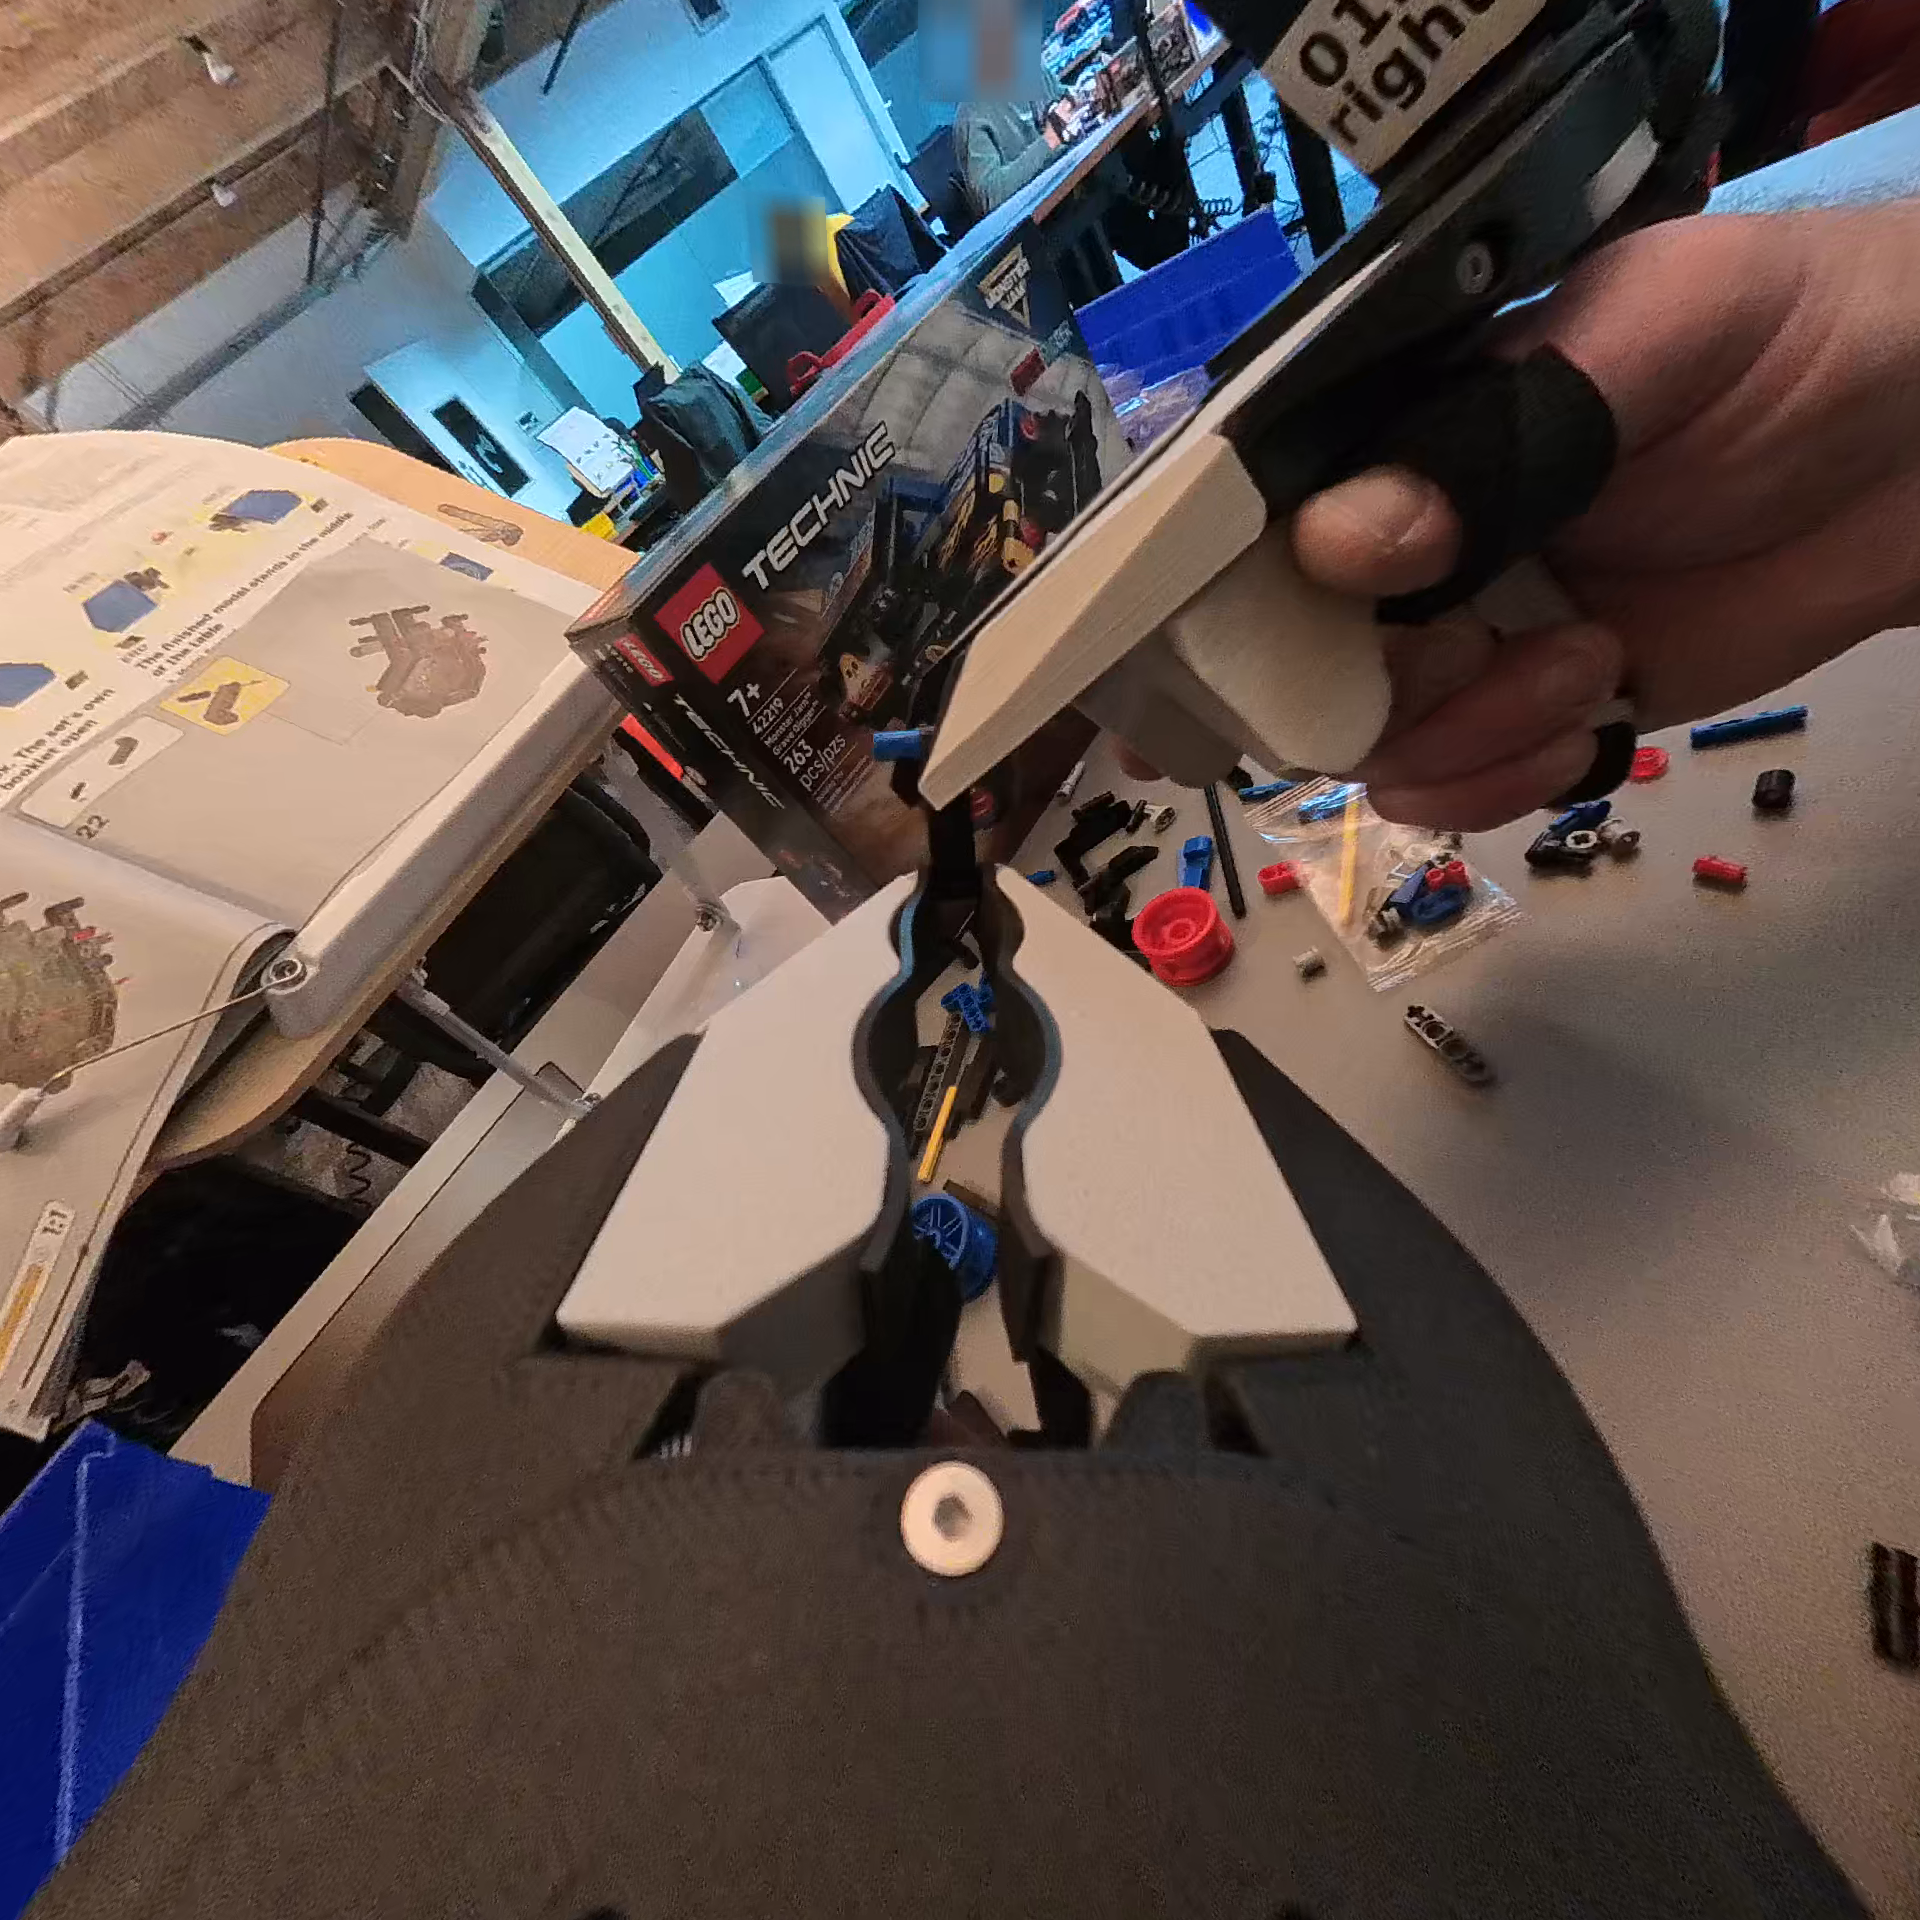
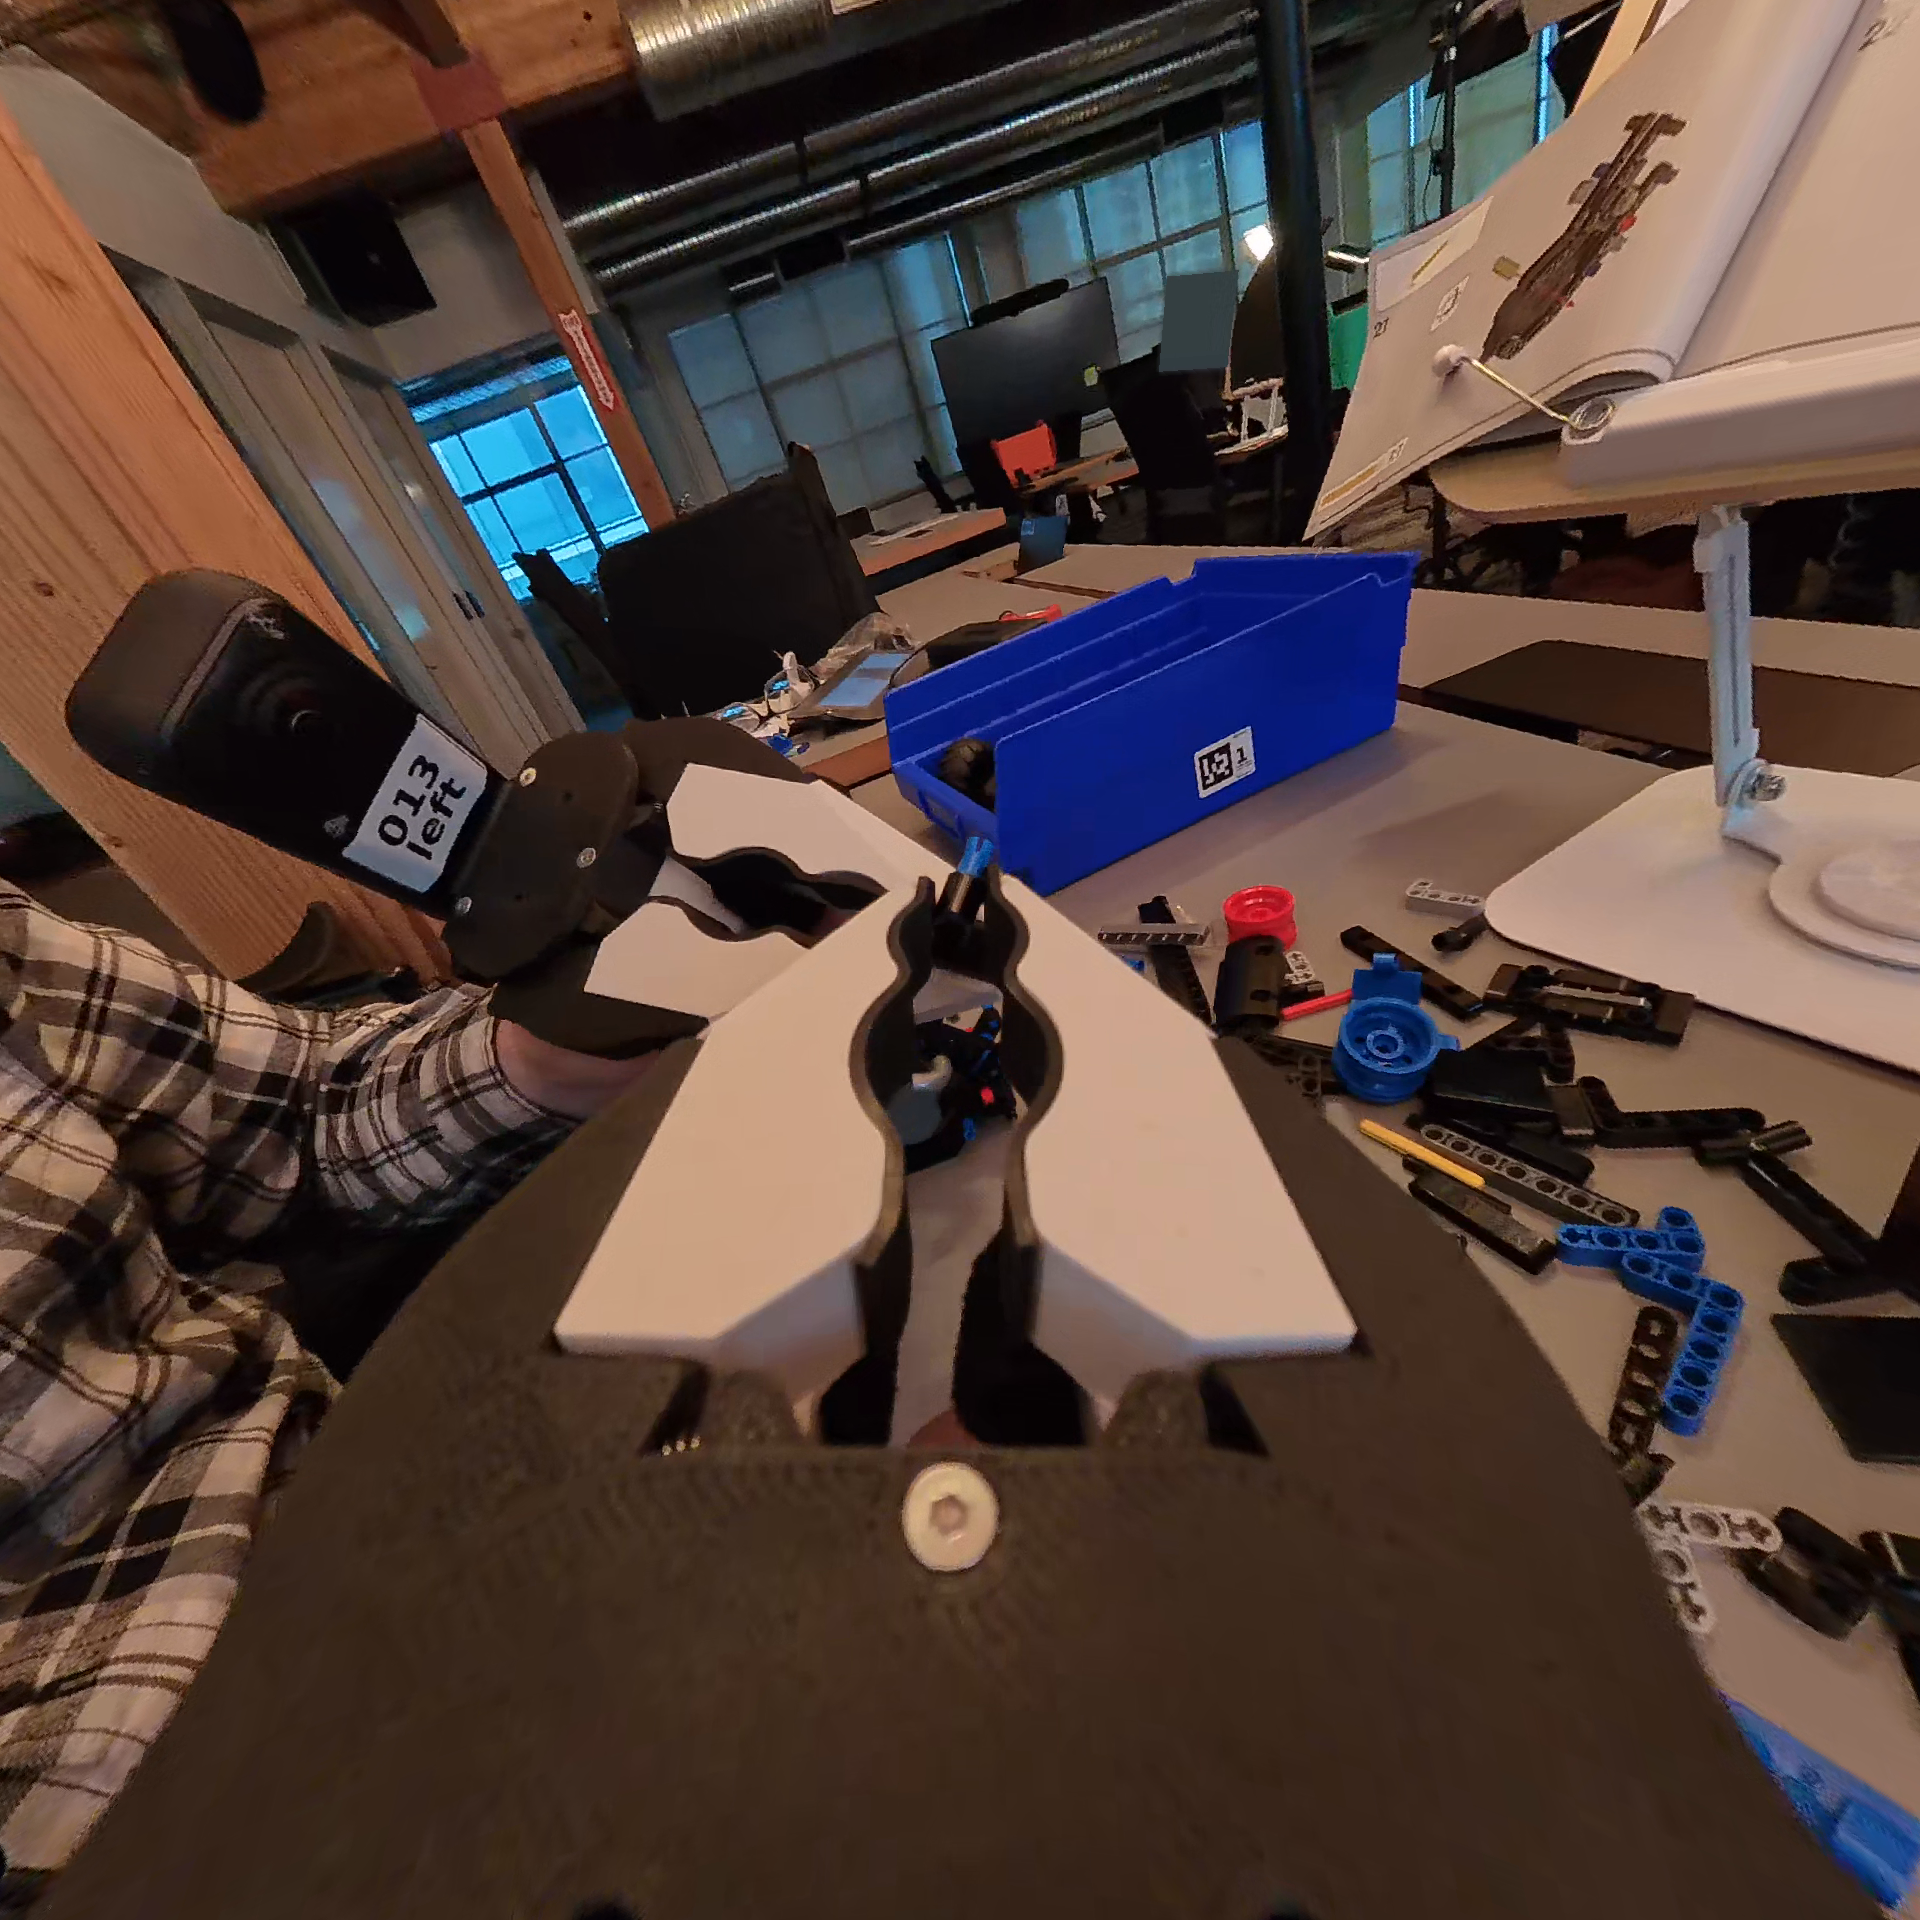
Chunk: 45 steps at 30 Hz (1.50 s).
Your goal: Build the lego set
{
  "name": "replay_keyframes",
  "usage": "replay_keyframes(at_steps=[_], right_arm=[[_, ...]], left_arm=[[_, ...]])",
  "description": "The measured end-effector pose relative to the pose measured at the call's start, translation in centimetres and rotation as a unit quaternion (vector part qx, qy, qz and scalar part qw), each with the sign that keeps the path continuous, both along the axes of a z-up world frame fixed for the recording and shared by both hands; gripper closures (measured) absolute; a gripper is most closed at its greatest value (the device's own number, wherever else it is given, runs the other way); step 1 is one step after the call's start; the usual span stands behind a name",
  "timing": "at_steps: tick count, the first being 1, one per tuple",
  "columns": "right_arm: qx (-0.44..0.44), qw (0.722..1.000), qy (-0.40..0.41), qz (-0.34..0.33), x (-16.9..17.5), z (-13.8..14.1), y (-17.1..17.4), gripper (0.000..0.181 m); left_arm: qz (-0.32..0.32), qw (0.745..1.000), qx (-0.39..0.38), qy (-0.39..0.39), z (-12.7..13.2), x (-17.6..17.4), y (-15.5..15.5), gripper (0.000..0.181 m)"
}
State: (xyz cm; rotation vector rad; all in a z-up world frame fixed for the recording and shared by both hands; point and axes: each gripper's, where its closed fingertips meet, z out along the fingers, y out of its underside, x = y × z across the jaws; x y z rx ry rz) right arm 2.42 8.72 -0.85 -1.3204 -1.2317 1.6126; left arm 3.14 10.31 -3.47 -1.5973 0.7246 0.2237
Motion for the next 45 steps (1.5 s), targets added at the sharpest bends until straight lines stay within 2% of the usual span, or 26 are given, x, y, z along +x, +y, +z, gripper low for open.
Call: replay_keyframes(at_steps=[13,16,20,23,26,29,32,35,40,45], right_arm=[[-0.006,1.0,0.005,0.0,0.1,-0.8,0.5,0.174],[-0.01,1.0,0.003,0.004,0.3,-1.0,0.7,0.175],[-0.019,1.0,0.01,-0.006,0.5,-0.7,1.2,0.175],[-0.032,0.999,0.021,-0.014,1.2,-0.4,2.1,0.175],[-0.034,0.999,0.02,-0.021,1.6,-0.5,2.7,0.175],[-0.041,0.999,0.01,-0.015,1.6,-0.9,2.9,0.175],[-0.046,0.999,0.003,-0.004,1.4,-1.3,2.5,0.175],[-0.044,0.999,-0.007,0.006,1.1,-1.7,1.9,0.175],[-0.045,0.999,-0.016,0.014,1.1,-2.0,1.4,0.175],[-0.049,0.998,-0.03,0.026,0.9,-2.6,0.9,0.175]], left_arm=[[0.009,0.998,-0.003,0.056,-1.1,0.2,0.3,0.176],[0.002,0.999,-0.013,0.049,-1.5,0.3,0.5,0.174],[-0.01,0.999,-0.015,0.042,-1.5,0.5,0.3,0.164],[-0.038,0.998,-0.01,0.051,-0.4,0.4,-0.7,0.153],[-0.034,0.999,0.013,0.037,2.7,-1.9,-2.2,0.153],[-0.001,1.0,0.015,0.018,5.1,-5.4,-4.0,0.149],[0.023,1.0,-0.012,0.008,5.8,-8.1,-6.5,0.144],[0.038,0.997,-0.071,0.002,4.2,-9.1,-8.6,0.136],[0.071,0.981,-0.182,-0.002,-2.0,-9.6,-10.0,0.117],[0.084,0.968,-0.238,-0.001,-6.6,-9.0,-10.7,0.115]])
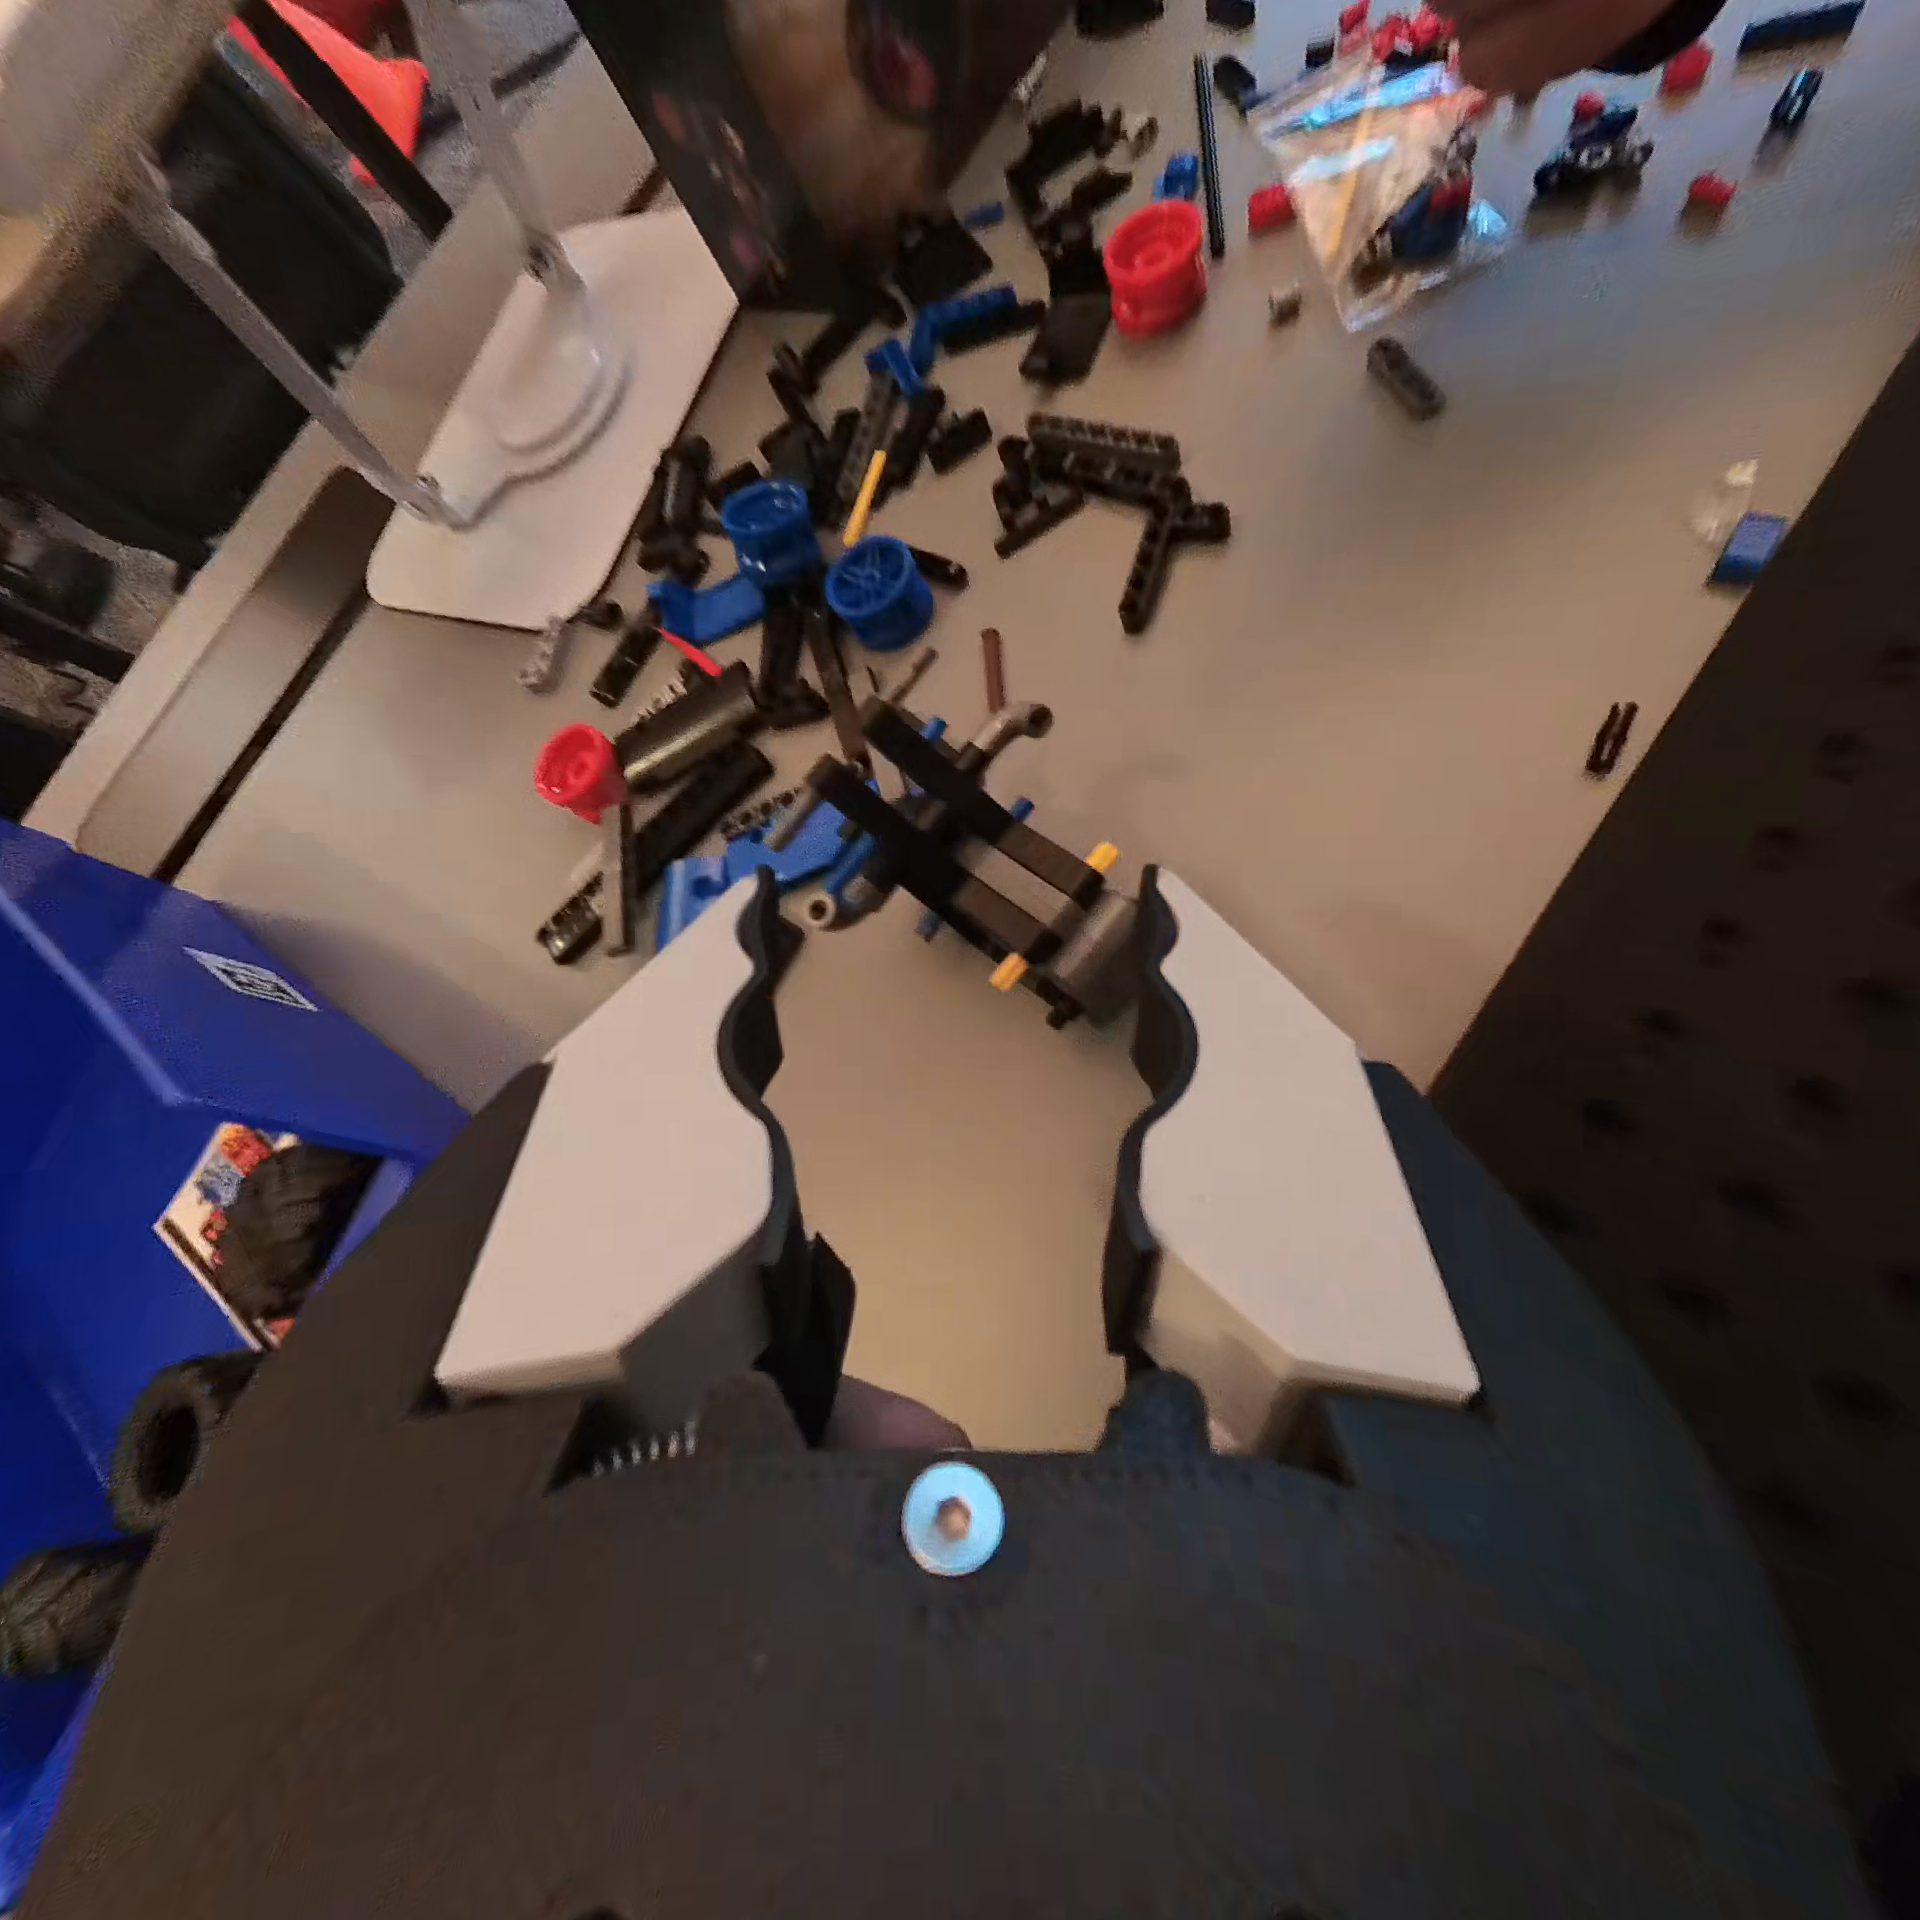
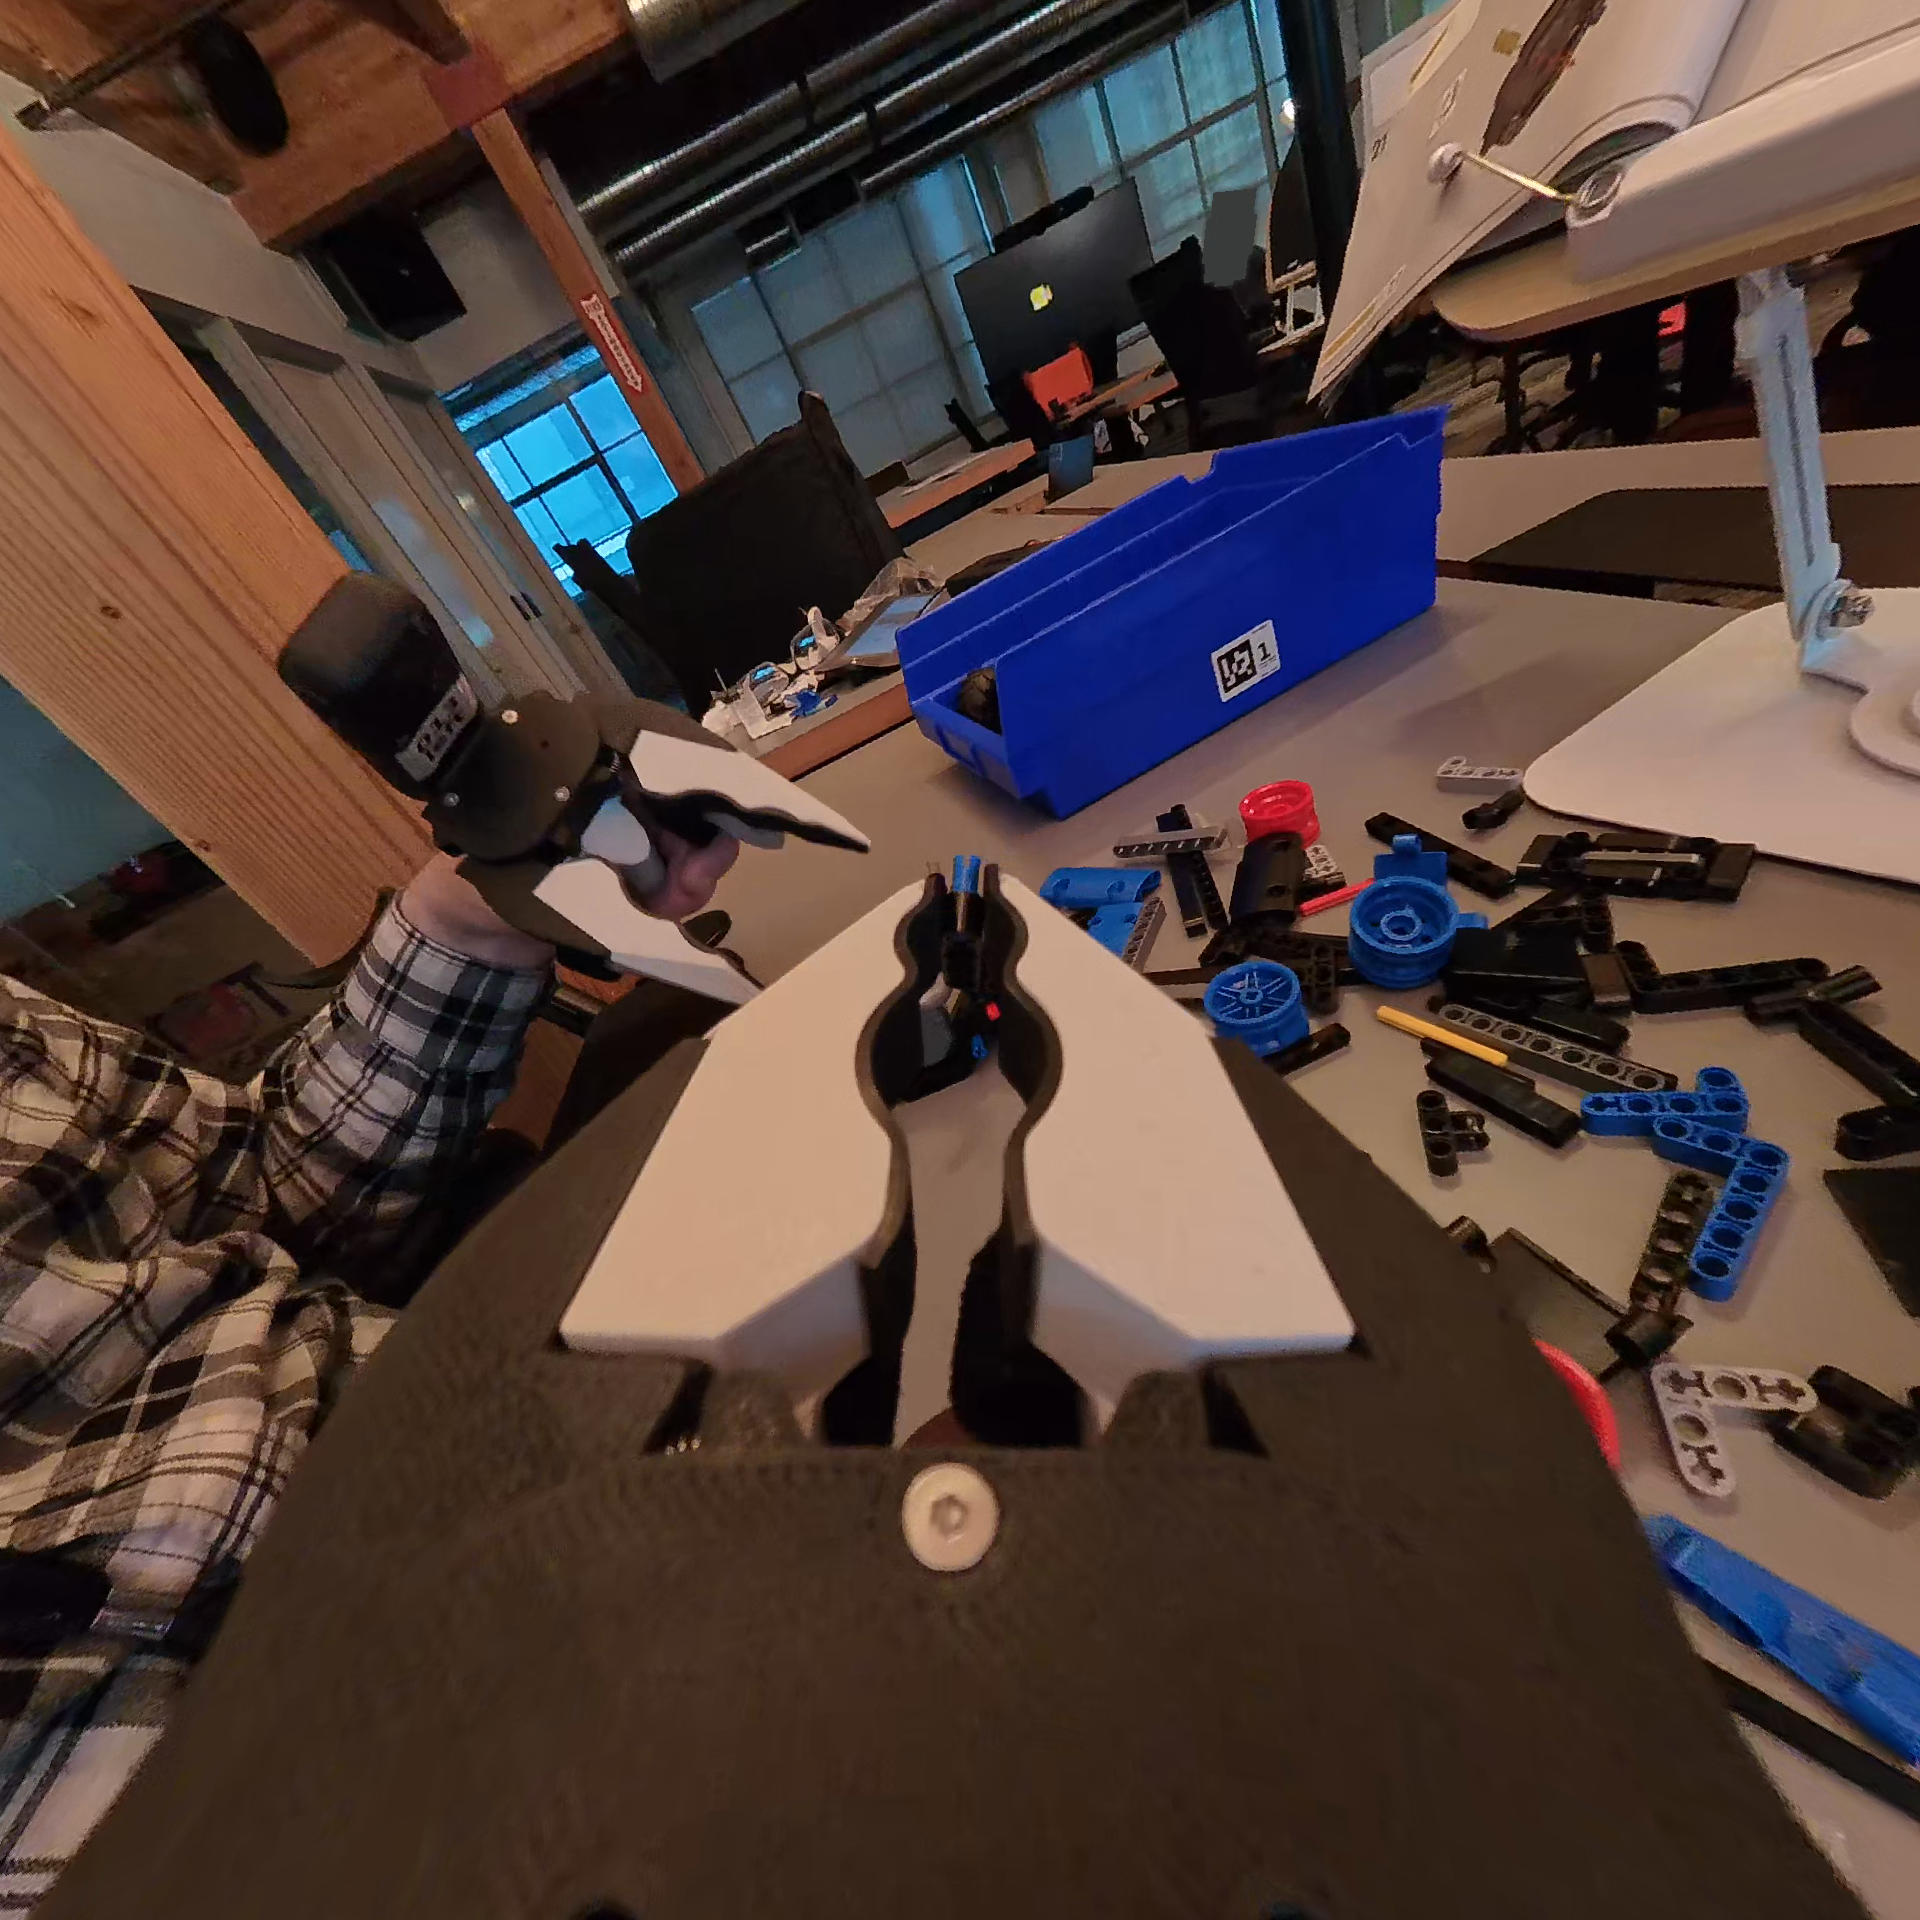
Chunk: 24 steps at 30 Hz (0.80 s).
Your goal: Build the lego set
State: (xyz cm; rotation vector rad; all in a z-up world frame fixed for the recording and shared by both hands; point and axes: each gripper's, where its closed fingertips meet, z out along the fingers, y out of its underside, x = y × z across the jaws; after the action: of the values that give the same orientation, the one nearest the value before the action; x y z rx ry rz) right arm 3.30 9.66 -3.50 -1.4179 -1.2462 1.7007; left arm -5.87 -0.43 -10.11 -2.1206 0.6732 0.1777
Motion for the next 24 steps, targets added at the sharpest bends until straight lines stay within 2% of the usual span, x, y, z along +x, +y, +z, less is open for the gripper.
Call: replay_keyframes(at_steps=[4,9,14,17,24], right_arm=[[0.002,1.0,-0.005,0.007,-0.1,-0.2,-0.4,0.175],[0.002,1.0,-0.01,0.015,-0.2,-0.4,-0.8,0.175],[0.003,0.999,-0.02,0.026,-0.4,-1.0,-1.4,0.175],[0.002,0.999,-0.025,0.034,-0.5,-1.2,-1.8,0.175],[0.002,0.998,-0.035,0.043,-0.7,-1.7,-2.2,0.175]], left_arm=[[0.001,0.999,-0.008,0.046,-2.0,0.4,-0.6,0.133],[0.003,0.998,-0.026,0.049,-3.7,0.5,-0.7,0.134],[-0.01,0.998,-0.024,0.058,-4.0,0.5,-0.2,0.145],[-0.025,0.996,-0.019,0.084,-4.0,0.2,0.0,0.147],[-0.059,0.994,-0.018,0.09,-3.9,-0.5,0.2,0.146]])
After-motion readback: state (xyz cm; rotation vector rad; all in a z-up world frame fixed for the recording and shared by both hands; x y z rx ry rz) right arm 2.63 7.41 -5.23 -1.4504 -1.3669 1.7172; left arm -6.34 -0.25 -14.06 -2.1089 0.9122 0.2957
